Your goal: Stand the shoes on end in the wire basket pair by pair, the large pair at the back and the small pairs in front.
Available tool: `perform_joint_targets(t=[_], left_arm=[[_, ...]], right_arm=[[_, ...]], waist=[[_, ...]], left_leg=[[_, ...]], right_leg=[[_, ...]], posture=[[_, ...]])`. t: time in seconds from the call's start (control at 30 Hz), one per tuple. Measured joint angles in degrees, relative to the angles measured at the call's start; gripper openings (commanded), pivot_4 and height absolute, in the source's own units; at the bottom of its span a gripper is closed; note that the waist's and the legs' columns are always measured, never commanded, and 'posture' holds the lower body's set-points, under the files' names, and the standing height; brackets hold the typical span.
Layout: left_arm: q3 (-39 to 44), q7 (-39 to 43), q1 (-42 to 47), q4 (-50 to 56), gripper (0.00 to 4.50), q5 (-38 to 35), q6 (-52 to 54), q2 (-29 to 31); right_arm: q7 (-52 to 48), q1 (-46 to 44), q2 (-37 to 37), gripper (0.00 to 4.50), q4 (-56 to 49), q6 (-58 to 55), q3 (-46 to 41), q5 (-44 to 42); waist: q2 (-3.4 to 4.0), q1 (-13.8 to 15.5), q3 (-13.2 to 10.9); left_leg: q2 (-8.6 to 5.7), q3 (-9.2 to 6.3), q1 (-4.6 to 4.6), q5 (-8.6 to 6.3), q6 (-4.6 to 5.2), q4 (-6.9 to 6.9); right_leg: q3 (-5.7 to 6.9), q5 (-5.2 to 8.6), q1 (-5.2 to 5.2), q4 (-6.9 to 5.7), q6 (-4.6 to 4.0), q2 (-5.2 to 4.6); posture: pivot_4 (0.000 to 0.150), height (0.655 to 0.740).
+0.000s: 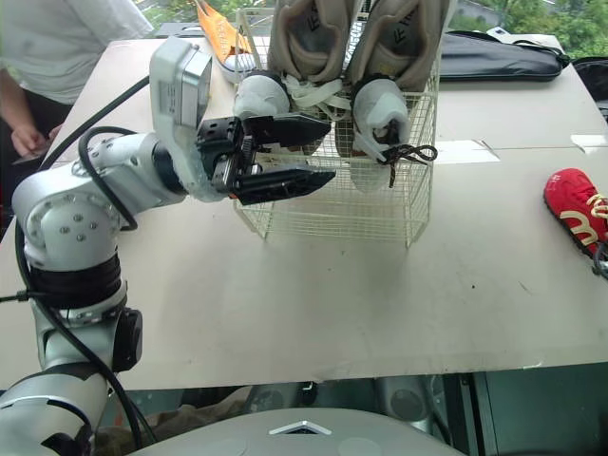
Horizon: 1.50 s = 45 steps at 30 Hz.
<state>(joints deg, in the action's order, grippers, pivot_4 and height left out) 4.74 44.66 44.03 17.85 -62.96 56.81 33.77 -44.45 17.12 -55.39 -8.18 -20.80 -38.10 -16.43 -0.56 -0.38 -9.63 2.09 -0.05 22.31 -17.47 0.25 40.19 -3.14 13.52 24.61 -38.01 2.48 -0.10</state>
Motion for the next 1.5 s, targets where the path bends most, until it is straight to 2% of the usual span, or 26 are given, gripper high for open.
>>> perform_joint_targets(t=[0.1, 0.2, 0.27, 0.4, 0.5, 0.6, 0.63, 0.7, 0.73, 0.8, 0.87, 0.93, 1.03, 1.1, 1.3, 1.43, 1.5], left_arm=[[-0.8, 0.3, 5.5, -5.1, 4.50, -0.5, 1.8, -1.0], [-2.1, 2.0, 10.8, -11.8, 4.50, 1.1, 2.7, -1.6], [-4.5, 5.0, 14.6, -16.6, 4.50, 2.8, 4.4, -1.4], [-7.8, 10.7, 19.5, -23.0, 4.50, 5.2, 6.8, -1.3], [-12.3, 18.5, 24.5, -26.5, 4.50, 7.5, 8.6, -0.9], [-18.7, 28.0, 27.6, -27.4, 4.50, 10.8, 9.5, 0.3], [-19.3, 28.7, 27.8, -27.4, 4.50, 11.1, 9.6, 0.3], [-22.4, 32.2, 28.0, -27.4, 4.50, 12.4, 10.8, 1.2], [-24.1, 34.2, 28.2, -27.3, 4.50, 13.6, 11.1, 1.9], [-25.9, 35.8, 28.5, -26.7, 3.97, 14.8, 11.2, 2.1], [-26.9, 37.4, 28.3, -26.0, 3.21, 16.3, 11.4, 3.0], [-26.9, 37.8, 27.8, -25.6, 2.33, 16.9, 11.8, 3.3], [-25.4, 37.4, 26.4, -25.6, 1.24, 16.8, 13.5, 3.4], [-24.5, 36.8, 25.3, -25.0, 0.85, 16.3, 15.3, 3.3], [-18.4, 32.7, 21.4, -21.4, 0.66, 13.1, 19.0, 2.6], [-13.7, 28.3, 16.1, -18.4, 0.65, 10.3, 19.6, 1.1], [-6.7, 26.2, 14.6, -18.2, 0.64, 8.2, 18.5, 0.7]], right_arm=[[-15.9, 3.0, -7.5, 0.01, -7.5, 8.5, -12.1, -1.6], [-29.4, 3.1, -13.5, 0.01, -14.6, 7.6, -19.4, -6.1], [-35.6, -0.8, -18.1, 0.01, -19.6, 5.0, -20.4, -12.3], [-38.1, -10.1, -25.5, 0.01, -22.3, 2.6, -18.3, -20.9], [-34.9, -19.0, -32.7, 0.01, -21.2, 8.1, -7.5, -24.5], [-26.7, -32.5, -35.9, 0.01, -17.7, 18.1, 10.9, -24.2], [-25.9, -33.8, -35.8, 0.01, -17.3, 19.0, 12.5, -24.1], [-25.2, -45.1, -32.3, 0.01, -15.7, 21.7, 23.2, -20.7], [-25.9, -53.9, -27.4, 0.01, -14.6, 22.4, 29.8, -17.4], [-26.8, -59.3, -23.6, 0.00, -13.2, 22.2, 35.3, -14.8], [-29.8, -64.9, -19.9, 0.00, -11.4, 20.3, 40.0, -12.9], [-31.5, -66.8, -18.2, 0.00, -11.1, 17.9, 41.1, -12.8], [-32.9, -68.5, -16.6, 0.00, -11.6, 13.6, 41.5, -13.4], [-33.4, -68.6, -15.9, 0.00, -12.2, 11.0, 41.4, -14.2], [-32.9, -65.3, -15.2, 2.91, -14.7, 5.1, 35.8, -17.7], [-30.2, -52.9, -20.4, 2.93, -17.1, -9.6, 23.2, -24.3], [-26.7, -46.6, -19.7, 2.93, -16.6, -19.2, 16.9, -27.4]], waist=[[0.06, -0.5, 0.0], [-0.23, -0.5, -0.2], [-0.22, -0.5, -0.2], [-0.22, -0.3, -0.2], [-0.22, -0.2, -0.2], [-0.21, -0.4, -0.3], [-0.20, -0.3, -0.3], [-0.30, -0.4, -0.4], [-0.34, -0.7, -0.4], [-0.29, -0.8, -0.5], [-0.23, -0.6, -0.5], [-0.22, -0.3, -0.5], [-0.21, -0.1, -0.5], [-0.21, -0.1, -0.5], [-0.21, -0.2, -0.5], [-0.21, 0.3, -0.5], [-0.46, 0.0, -0.5]], left_leg=[[-0.01, 0.03, -0.32, 0.00, 0.00, -0.01], [0.02, -0.23, -0.71, -0.01, 0.01, -0.07], [0.02, -0.19, -0.69, -0.01, 0.00, -0.03], [-0.01, -0.21, -0.59, -0.01, 0.00, -0.03], [-0.01, -0.17, -0.50, -0.01, 0.00, -0.05], [-0.02, -0.03, -0.36, -0.03, 0.02, -0.10], [-0.02, -0.03, -0.29, -0.02, 0.02, -0.10], [-0.02, 0.01, -0.12, -0.02, 0.01, -0.08], [0.00, 0.04, -0.01, 0.04, -0.09, -0.05], [0.00, 0.00, 0.14, 0.07, -0.15, 0.01], [0.00, -0.01, 0.44, 0.08, -0.15, 0.02], [0.01, -0.06, 0.55, 0.10, -0.18, 0.02], [0.01, -0.11, 0.68, 0.08, -0.15, 0.01], [0.00, -0.11, 0.70, 0.07, -0.13, 0.02], [0.00, -0.17, 0.64, -0.01, 0.01, 0.08], [-0.01, -0.19, 0.64, -0.01, 0.01, 0.10], [0.05, -0.21, 0.63, -0.01, 0.01, 0.18]], right_leg=[[-0.09, -0.06, -0.28, 0.01, 0.10, 0.05], [0.12, -0.04, -0.78, 0.13, 0.08, 0.15], [0.08, -0.05, -0.77, 0.12, 0.07, 0.12], [0.13, -0.05, -0.71, 0.17, 0.06, 0.04], [0.15, -0.04, -0.63, 0.24, 0.05, -0.03], [0.06, -0.03, -0.40, 0.27, 0.06, -0.06], [0.03, -0.03, -0.33, 0.26, 0.05, -0.06], [-0.01, -0.04, -0.09, 0.15, 0.06, -0.04], [-0.06, -0.05, 0.08, 0.14, 0.06, 0.02], [-0.07, -0.06, 0.24, 0.02, 0.05, 0.03], [-0.06, -0.07, 0.56, -0.10, 0.04, 0.03], [0.01, -0.07, 0.64, -0.11, 0.03, -0.01], [0.09, -0.07, 0.68, -0.03, 0.03, -0.07], [0.09, -0.07, 0.68, -0.02, 0.04, -0.12], [0.09, -0.07, 0.65, -0.13, 0.04, -0.11], [0.07, -0.07, 0.61, -0.13, 0.05, -0.15], [0.10, -0.09, 0.60, -0.22, 0.03, -0.11]], posture=[[0.150, 0.7400], [0.150, 0.7400], [0.150, 0.7400], [0.150, 0.7400], [0.150, 0.7400], [0.150, 0.7400], [0.150, 0.7400], [0.150, 0.7400], [0.150, 0.7400], [0.150, 0.7400], [0.150, 0.7400], [0.150, 0.7400], [0.150, 0.7400], [0.150, 0.7400], [0.150, 0.7400], [0.150, 0.7400], [0.150, 0.7400]])
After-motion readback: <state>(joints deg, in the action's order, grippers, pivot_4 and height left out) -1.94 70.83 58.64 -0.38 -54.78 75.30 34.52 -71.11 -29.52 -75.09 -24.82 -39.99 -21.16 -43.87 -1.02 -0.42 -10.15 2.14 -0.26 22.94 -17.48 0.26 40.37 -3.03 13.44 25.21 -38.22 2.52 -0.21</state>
